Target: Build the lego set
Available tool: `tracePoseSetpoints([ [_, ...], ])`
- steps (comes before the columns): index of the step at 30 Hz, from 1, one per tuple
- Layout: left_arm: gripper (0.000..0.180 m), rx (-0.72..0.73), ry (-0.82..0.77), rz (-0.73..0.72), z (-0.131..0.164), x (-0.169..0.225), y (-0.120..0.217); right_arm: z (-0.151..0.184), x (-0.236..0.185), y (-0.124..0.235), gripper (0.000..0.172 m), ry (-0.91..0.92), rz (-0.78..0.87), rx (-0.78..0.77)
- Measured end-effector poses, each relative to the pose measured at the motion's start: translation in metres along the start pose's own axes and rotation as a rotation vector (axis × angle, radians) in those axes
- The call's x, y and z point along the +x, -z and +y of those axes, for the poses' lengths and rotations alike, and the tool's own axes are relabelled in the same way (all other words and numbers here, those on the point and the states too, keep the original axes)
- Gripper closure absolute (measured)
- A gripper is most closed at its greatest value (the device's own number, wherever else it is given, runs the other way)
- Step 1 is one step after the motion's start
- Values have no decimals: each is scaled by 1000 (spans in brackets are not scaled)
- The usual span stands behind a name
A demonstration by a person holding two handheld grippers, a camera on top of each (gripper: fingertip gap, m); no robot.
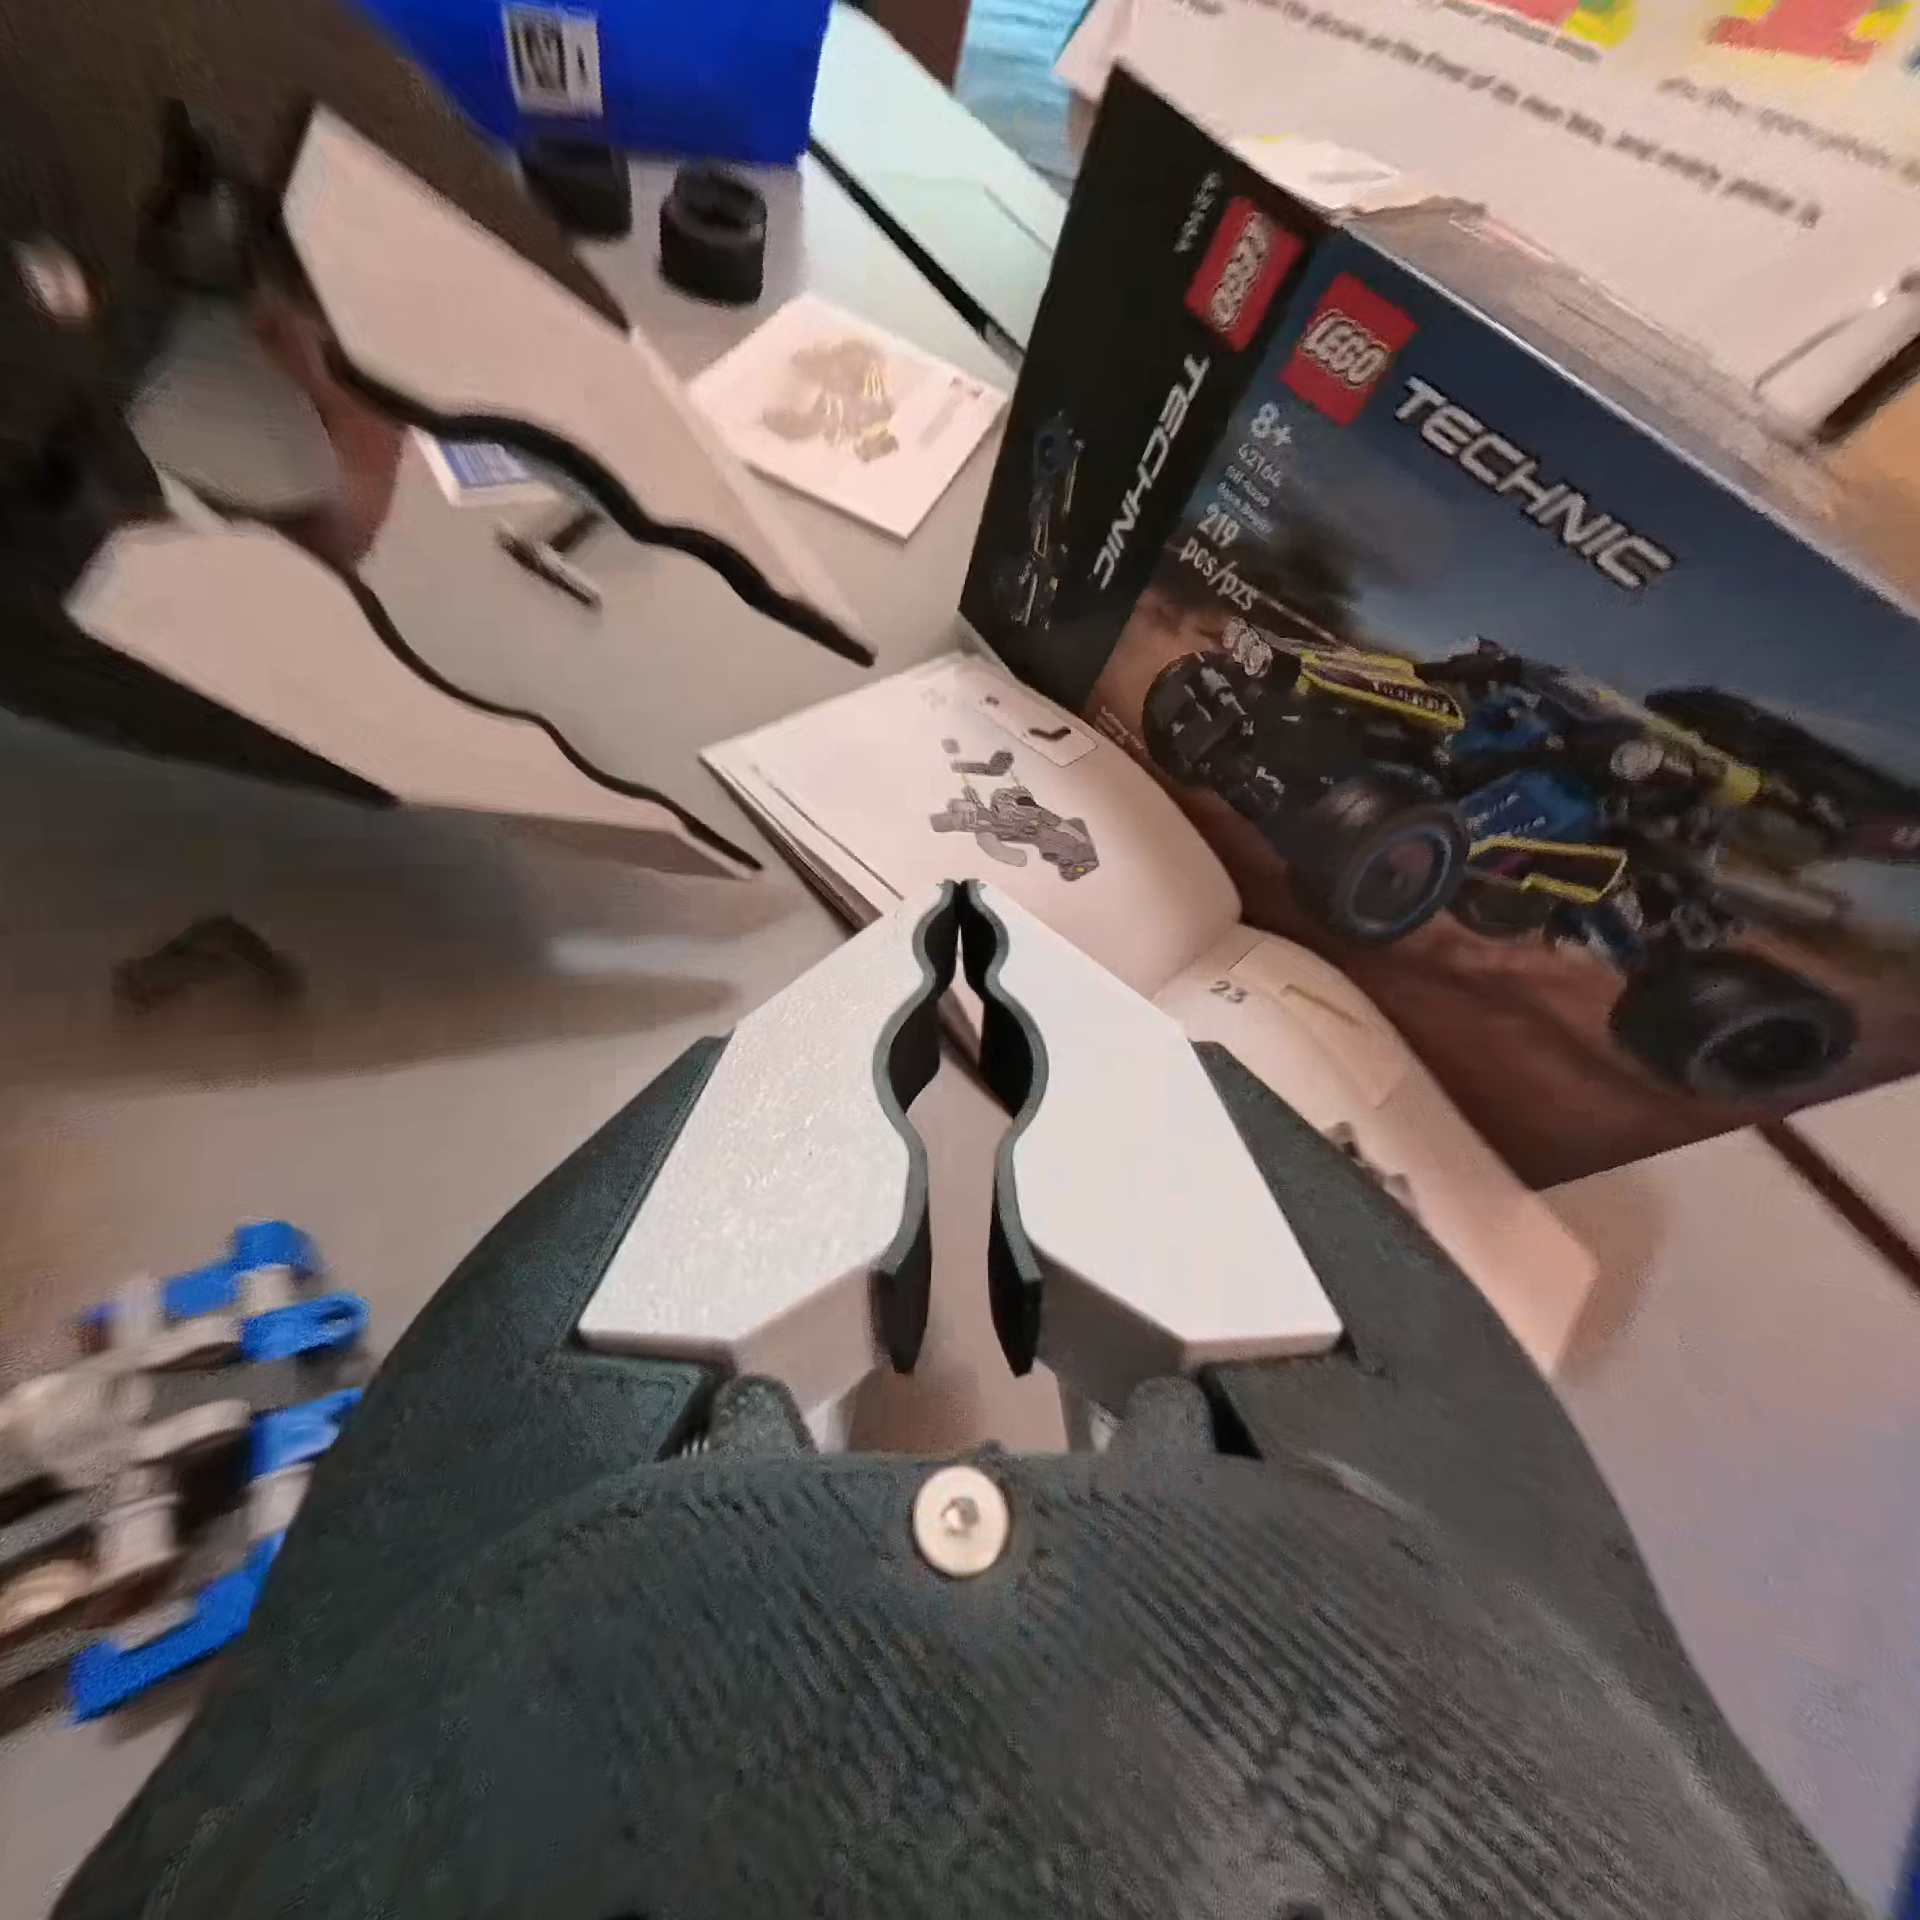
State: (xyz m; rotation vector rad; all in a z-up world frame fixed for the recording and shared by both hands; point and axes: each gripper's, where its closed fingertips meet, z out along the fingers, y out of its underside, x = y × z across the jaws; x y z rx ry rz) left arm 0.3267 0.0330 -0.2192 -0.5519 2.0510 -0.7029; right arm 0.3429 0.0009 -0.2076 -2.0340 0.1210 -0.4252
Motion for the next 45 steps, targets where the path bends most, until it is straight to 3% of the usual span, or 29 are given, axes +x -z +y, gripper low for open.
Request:
tracePoseSetpoints([
  [1, 137, -6, -80, -35, -3, 0, -1, -2, 0, 4, 172, -53, -7, 15],
  [4, 139, -60, -224, -39, 2, 6, -9, 21, 0, 4, 172, 27, -19, -103],
  [6, 140, -56, -181, 10, 3, 13, -14, 31, -4, -1, 171, 121, -48, -151],
  [11, 142, -71, -120, 38, 10, 16, -16, 38, -2, -15, 147, 347, -32, -195],
  [15, 143, -77, -91, 37, 14, 15, -14, 35, 0, -23, 157, 437, 18, -189],
  [27, 144, -70, -74, 37, 13, 16, -12, 38, -1, -24, 153, 505, 13, -211],
  [39, 144, -65, -63, 35, 15, 16, -11, 38, 4, -25, 172, 490, 46, -213],
  [45, 143, -76, -20, 9, 21, 10, -9, 30, 13, -16, 172, 300, 100, -165],
])
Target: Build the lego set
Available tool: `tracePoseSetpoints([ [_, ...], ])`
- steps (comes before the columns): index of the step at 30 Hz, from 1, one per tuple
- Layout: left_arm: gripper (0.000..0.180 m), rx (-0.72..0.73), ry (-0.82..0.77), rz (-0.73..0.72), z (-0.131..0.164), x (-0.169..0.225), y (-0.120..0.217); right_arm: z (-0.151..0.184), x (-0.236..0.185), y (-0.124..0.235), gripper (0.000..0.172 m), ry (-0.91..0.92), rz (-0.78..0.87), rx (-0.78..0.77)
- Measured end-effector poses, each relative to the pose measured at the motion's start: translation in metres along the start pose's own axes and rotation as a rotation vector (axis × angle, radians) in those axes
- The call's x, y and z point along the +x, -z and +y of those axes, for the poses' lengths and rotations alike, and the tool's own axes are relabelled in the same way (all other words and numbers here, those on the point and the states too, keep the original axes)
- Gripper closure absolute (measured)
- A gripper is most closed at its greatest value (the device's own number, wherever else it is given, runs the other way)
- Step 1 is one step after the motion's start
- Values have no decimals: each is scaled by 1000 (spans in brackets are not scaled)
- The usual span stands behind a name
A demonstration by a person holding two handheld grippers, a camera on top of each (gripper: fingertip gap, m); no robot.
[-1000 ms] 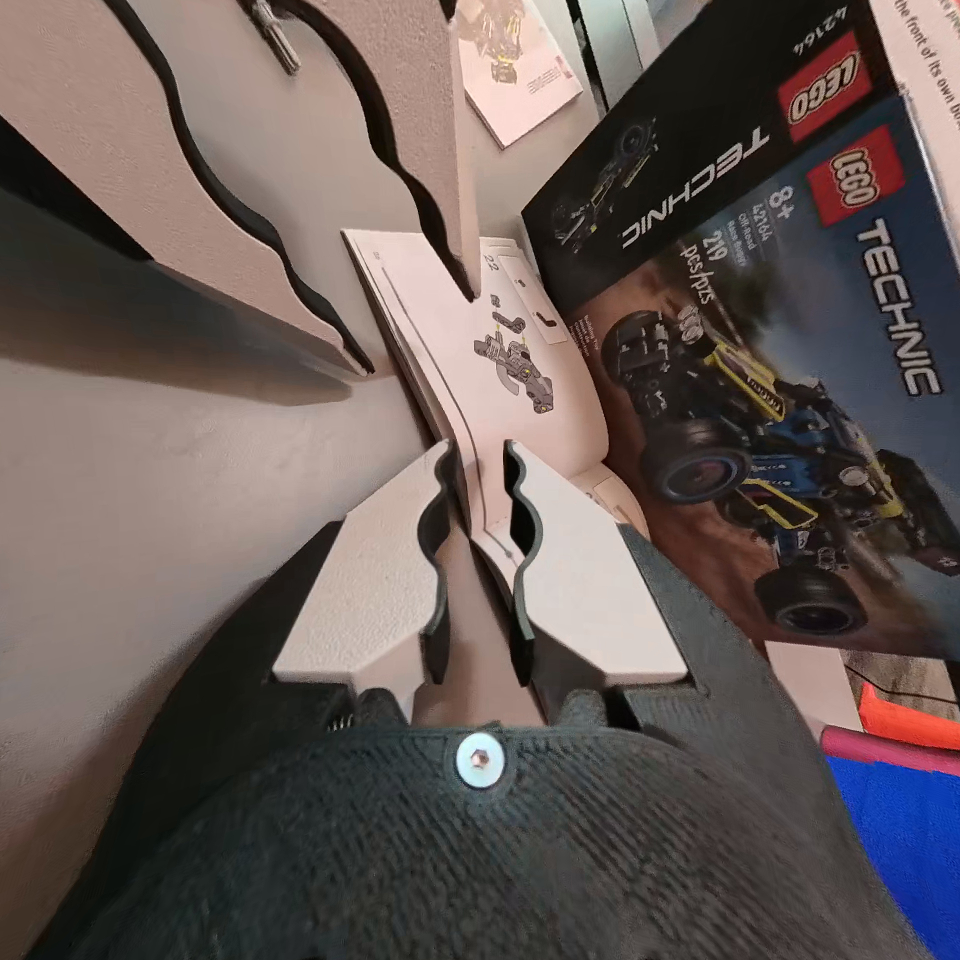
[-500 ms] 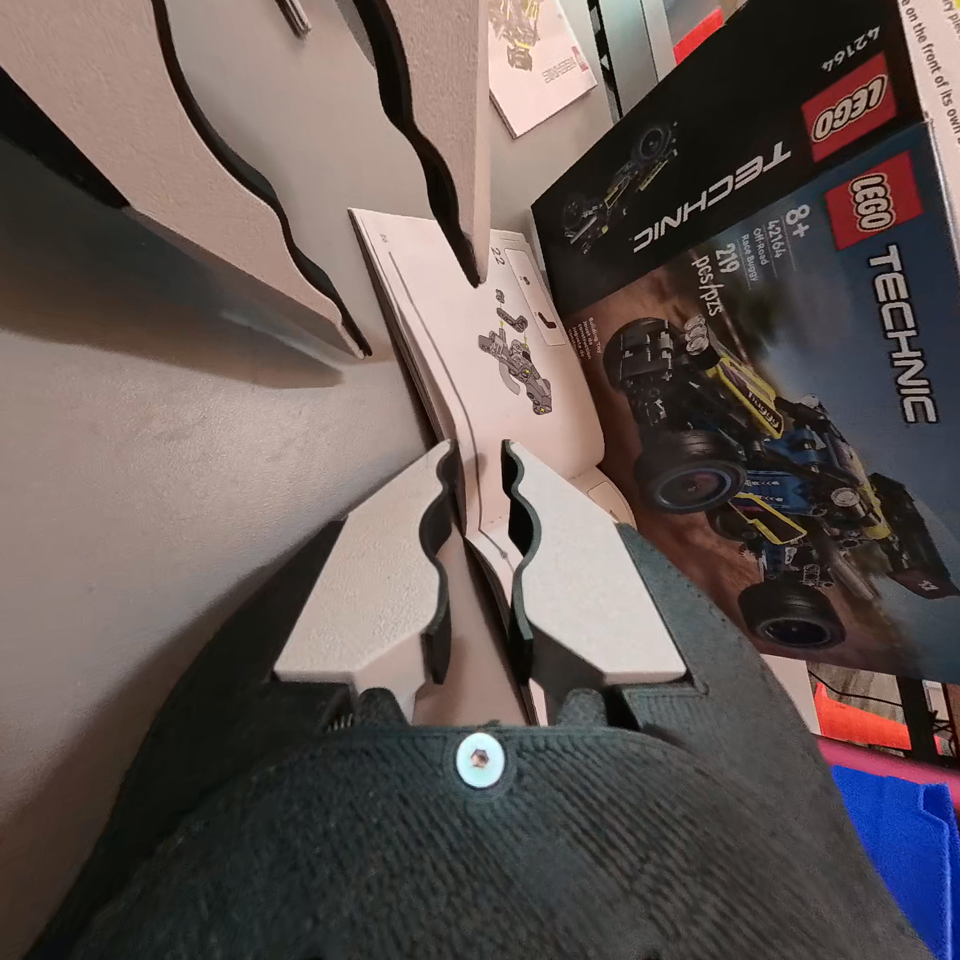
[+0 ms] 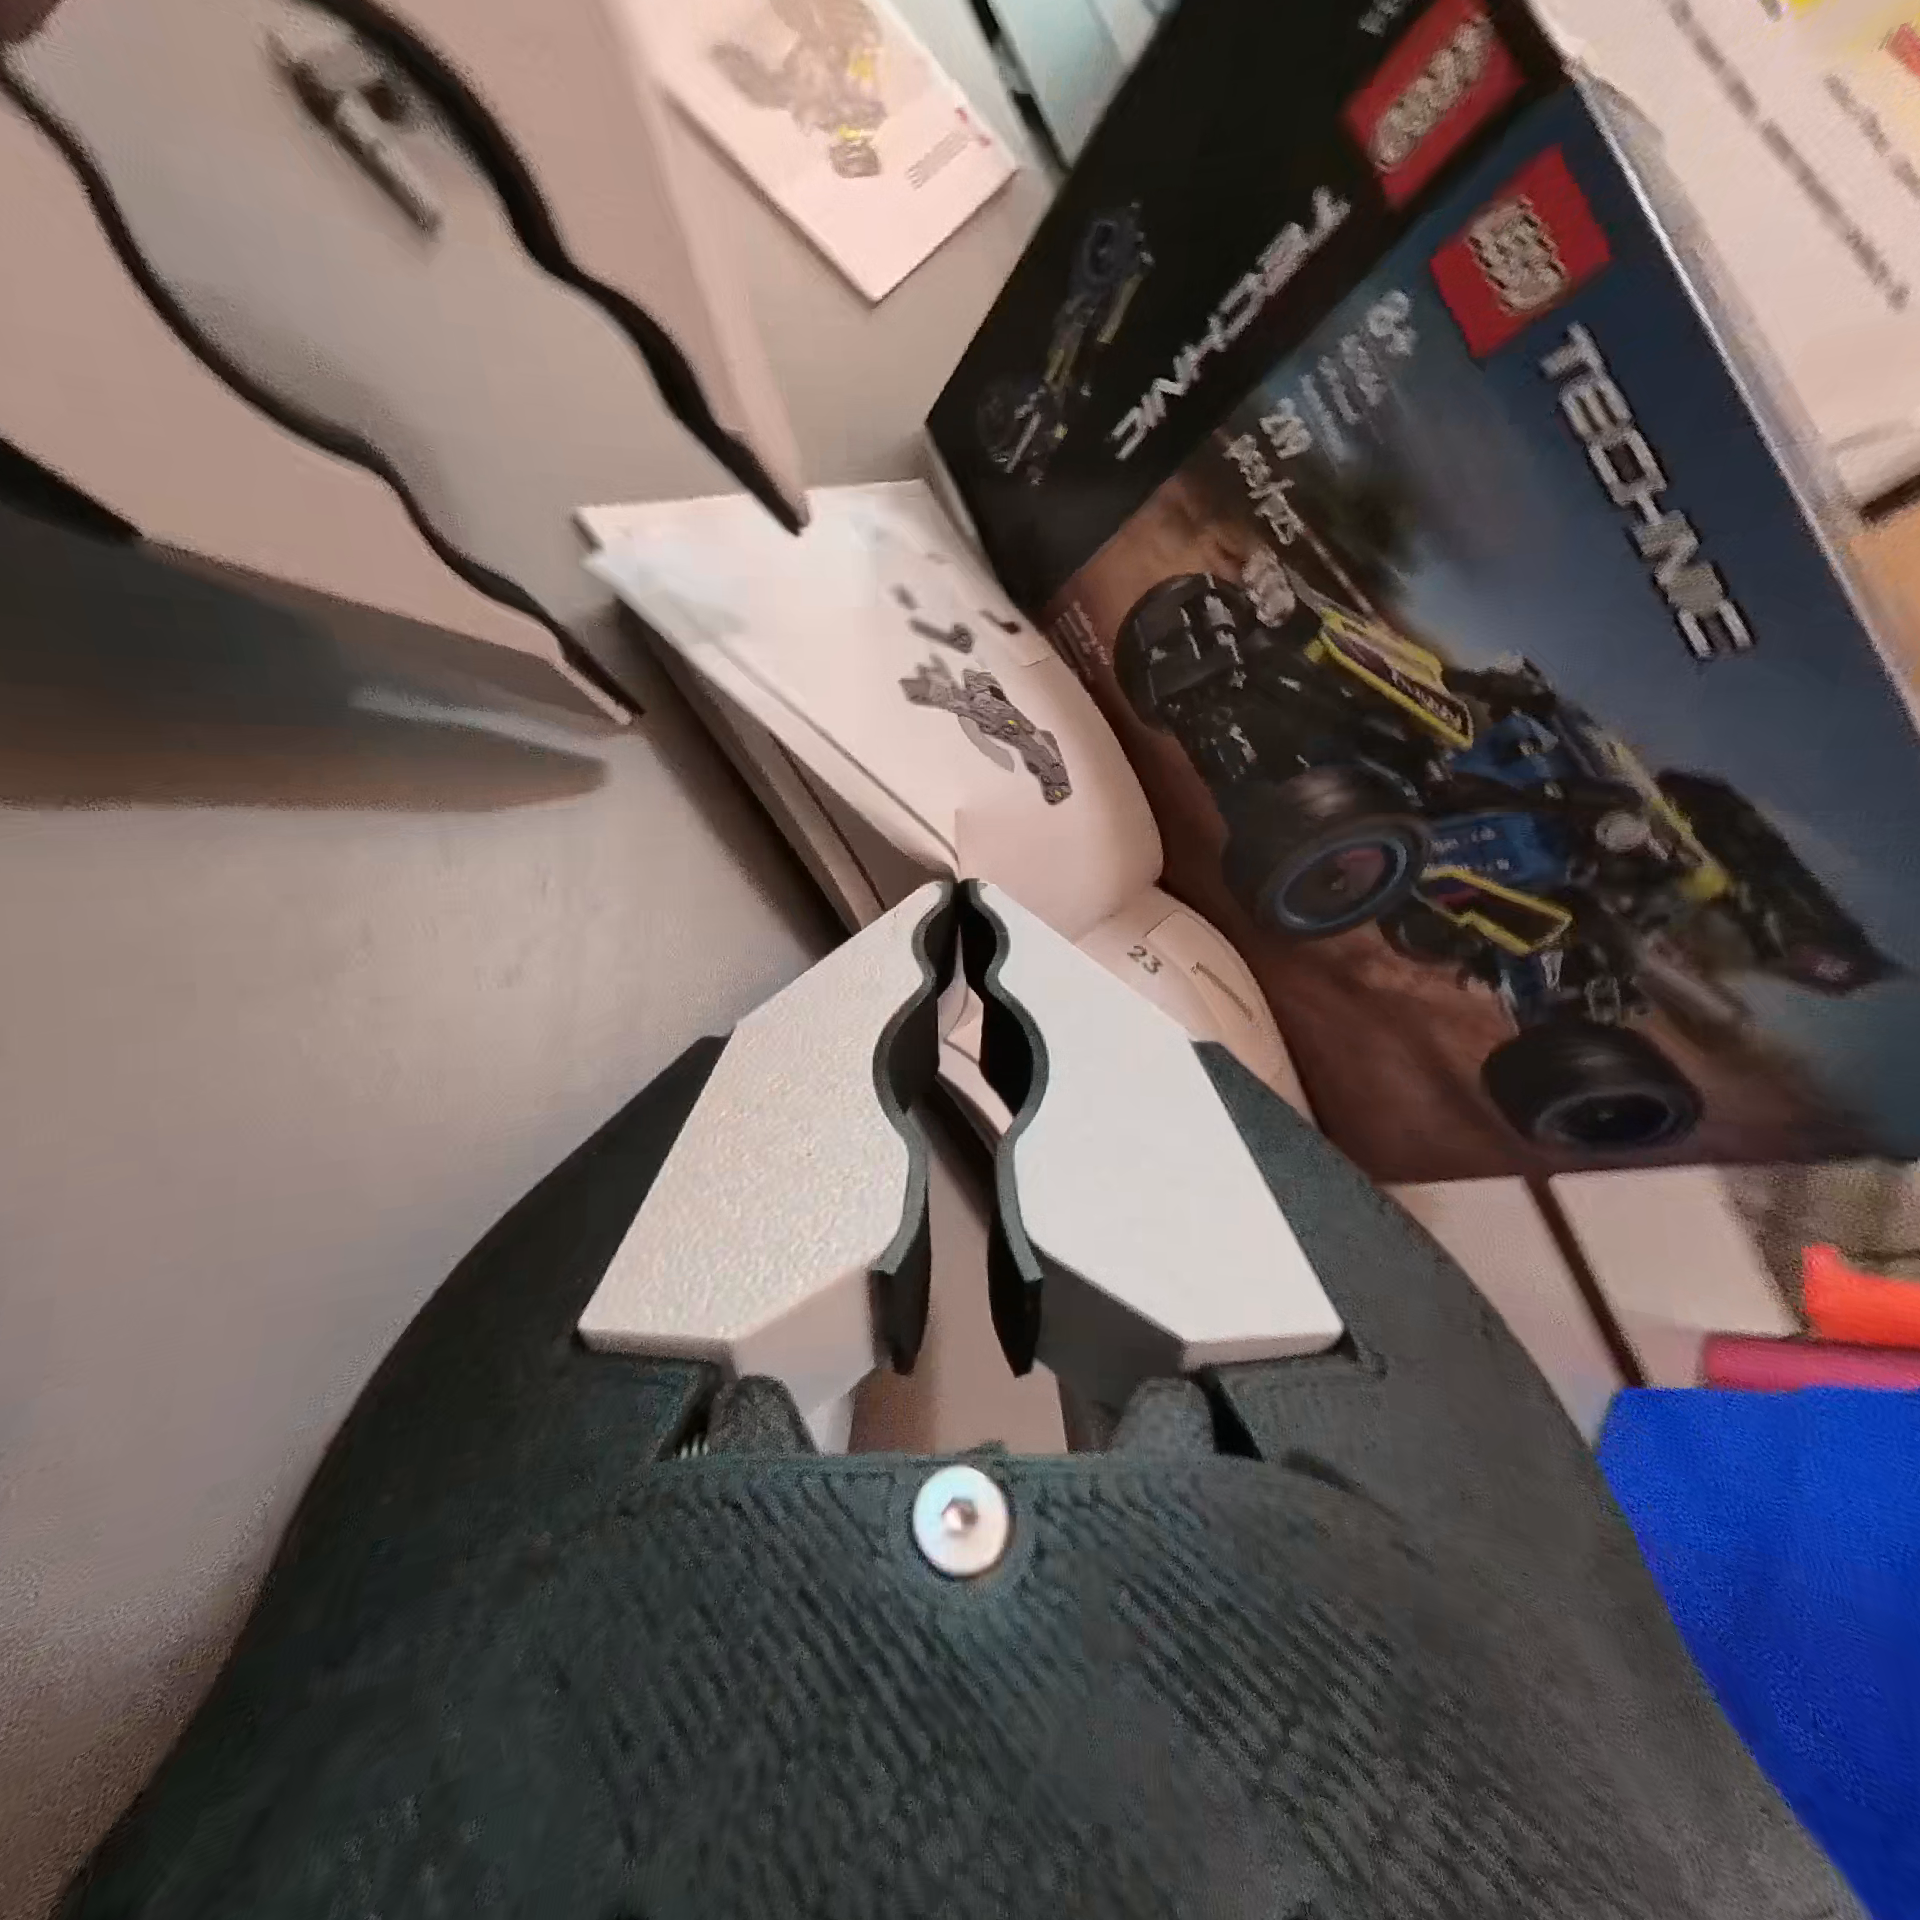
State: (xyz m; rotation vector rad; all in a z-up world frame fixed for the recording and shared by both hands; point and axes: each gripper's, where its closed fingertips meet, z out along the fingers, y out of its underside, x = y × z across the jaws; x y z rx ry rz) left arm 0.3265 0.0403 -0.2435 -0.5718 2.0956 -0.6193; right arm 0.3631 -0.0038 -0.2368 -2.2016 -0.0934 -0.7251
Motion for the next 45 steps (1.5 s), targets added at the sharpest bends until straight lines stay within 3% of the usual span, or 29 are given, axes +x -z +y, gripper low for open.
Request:
tracePoseSetpoints([
  [4, 142, 9, 55, -75, -6, -12, 2, -13, 7, 19, 172, -411, -50, 98],
  [8, 145, 32, 13, -188, -20, -29, 6, -28, 2, 49, 172, -869, -237, 265],
  [11, 149, 117, -57, -225, -49, -30, 7, -27, -20, 66, 172, -997, -385, 279],
  [14, 149, 193, -115, -184, -84, -9, 1, -15, -52, 81, 167, -953, -460, 175],
  [20, 144, 266, -383, -142, -130, 45, -18, 46, -40, 127, 154, -815, -196, -34],
  [25, 136, 197, -486, -123, -136, 70, -24, 85, -21, 149, 155, -670, -14, -109],
  [29, 126, 186, -657, -156, -136, 79, -15, 83, -5, 157, 154, -533, 82, -88],
  [35, 125, 254, -469, -91, -155, 81, 6, 68, 34, 163, 157, -508, 227, 18],
  [39, 145, 195, -218, -48, -121, 50, 20, 66, 20, 147, 157, -424, 115, 15],
  [42, 178, 91, -9, 57, -65, 30, 27, 67, 5, 130, 163, -292, 12, -7],
  [45, 180, -23, 57, 197, -11, 32, 32, 77, 3, 109, 172, -259, -30, -60],
])
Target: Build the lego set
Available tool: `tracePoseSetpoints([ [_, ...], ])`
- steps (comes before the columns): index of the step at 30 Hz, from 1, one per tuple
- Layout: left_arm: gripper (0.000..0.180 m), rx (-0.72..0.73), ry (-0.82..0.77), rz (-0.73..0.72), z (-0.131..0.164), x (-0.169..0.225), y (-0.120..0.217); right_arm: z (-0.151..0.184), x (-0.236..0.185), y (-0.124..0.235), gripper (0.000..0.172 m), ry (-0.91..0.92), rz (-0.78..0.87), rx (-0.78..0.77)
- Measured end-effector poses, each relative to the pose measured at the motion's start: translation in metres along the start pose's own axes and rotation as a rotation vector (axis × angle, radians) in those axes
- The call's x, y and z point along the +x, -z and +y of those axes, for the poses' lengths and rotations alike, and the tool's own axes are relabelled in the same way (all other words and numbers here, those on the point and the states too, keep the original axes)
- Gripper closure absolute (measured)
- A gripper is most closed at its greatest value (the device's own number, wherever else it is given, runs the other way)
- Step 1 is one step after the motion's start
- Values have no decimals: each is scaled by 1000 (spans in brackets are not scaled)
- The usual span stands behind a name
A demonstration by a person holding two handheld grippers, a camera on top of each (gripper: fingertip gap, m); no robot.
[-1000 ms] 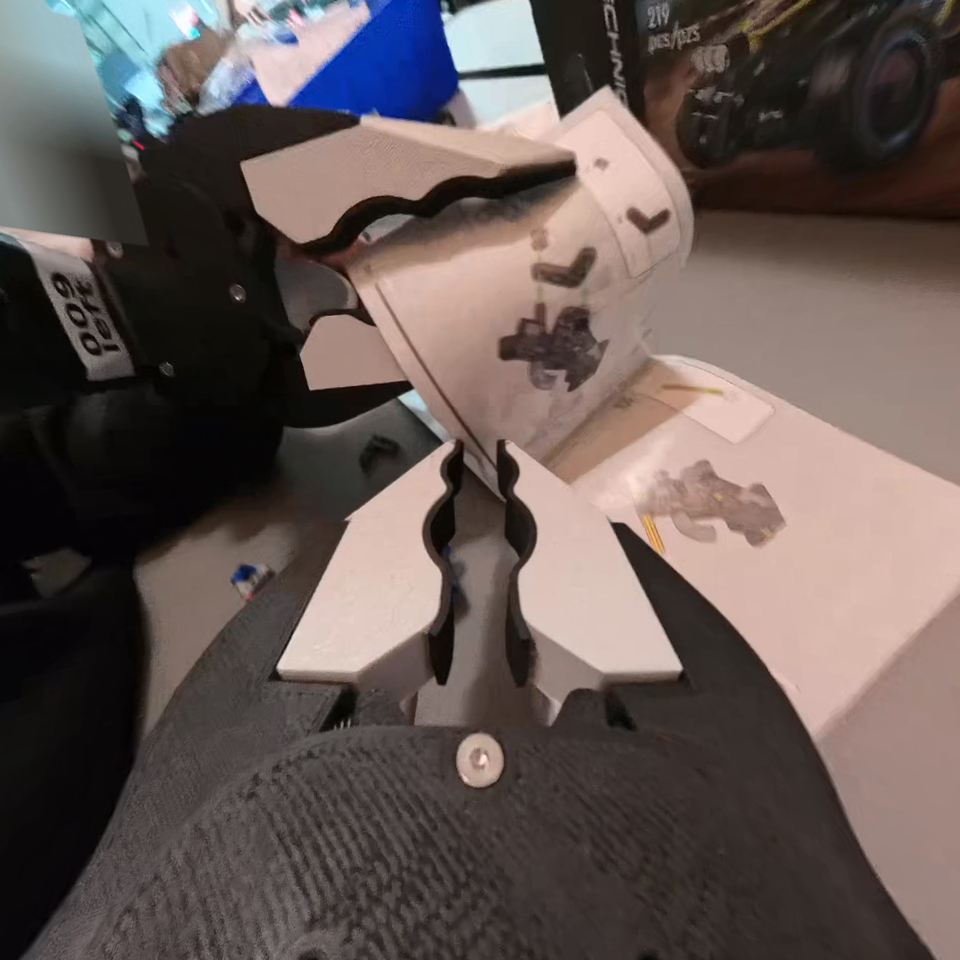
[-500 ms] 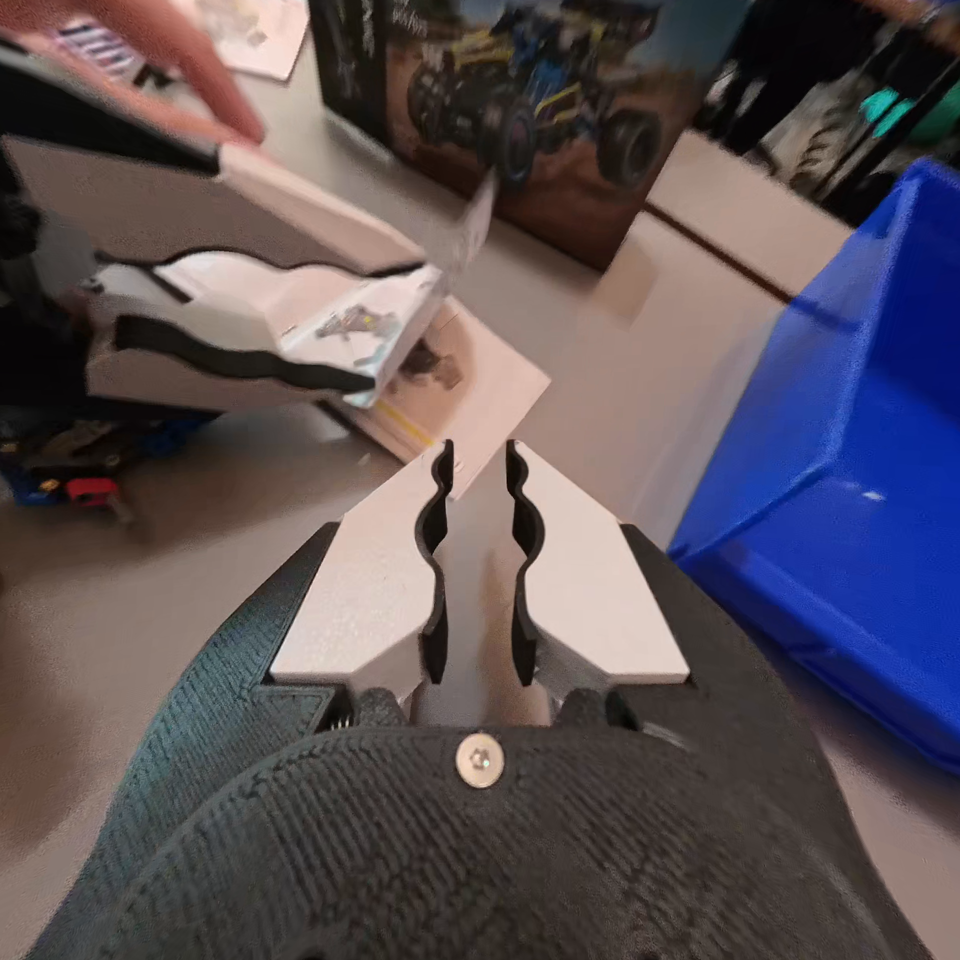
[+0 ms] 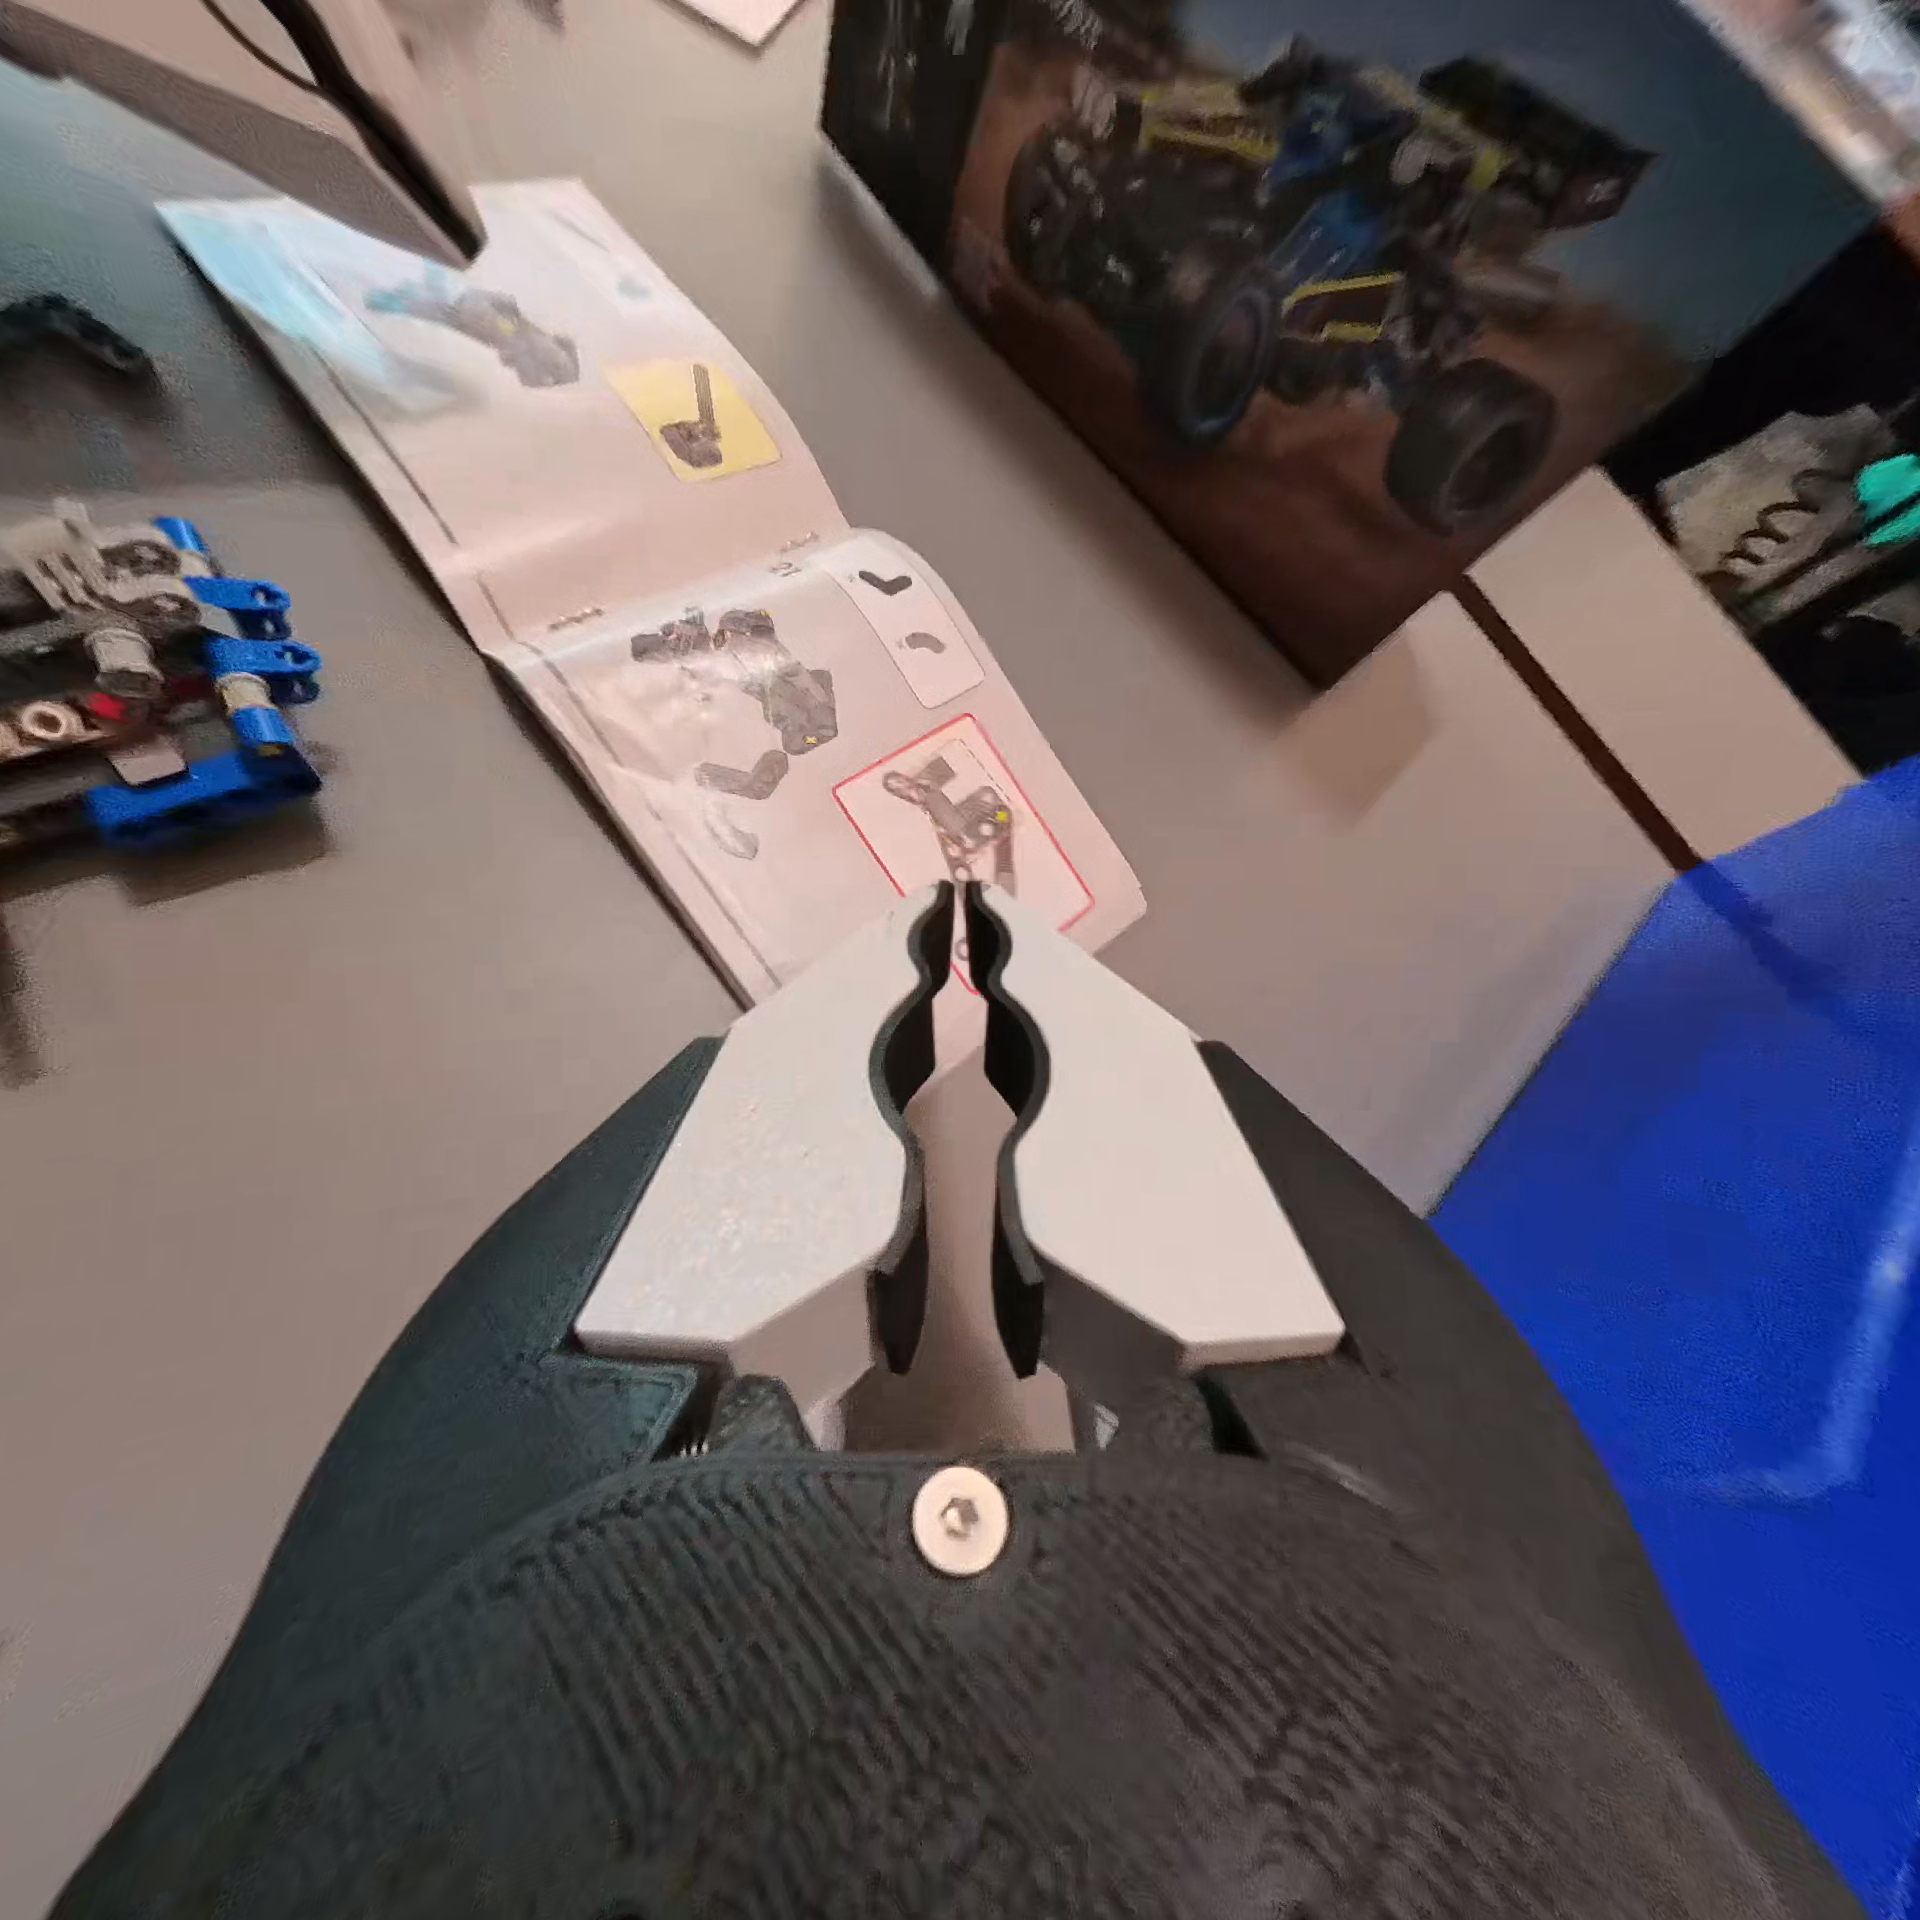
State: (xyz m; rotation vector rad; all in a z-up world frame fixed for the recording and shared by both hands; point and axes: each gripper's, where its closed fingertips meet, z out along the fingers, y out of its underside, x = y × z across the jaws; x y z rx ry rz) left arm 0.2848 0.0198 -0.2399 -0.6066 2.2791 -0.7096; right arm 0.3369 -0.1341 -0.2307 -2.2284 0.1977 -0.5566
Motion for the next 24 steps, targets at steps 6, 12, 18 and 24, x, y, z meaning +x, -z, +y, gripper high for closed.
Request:
tracePoseSetpoints([
  [6, 180, -61, 26, 86, 38, 9, -5, 14, -19, -35, 172, 69, -124, -136],
  [12, 180, -67, 130, 74, 46, -8, -10, 6, -17, -48, 172, 119, -152, -149],
  [18, 180, -52, 226, 93, 52, -18, -11, -2, -12, -61, 172, 130, -182, -119],
  [24, 179, 64, 212, 8, 41, -29, 3, -24, -8, -40, 172, 277, -28, 137],
])
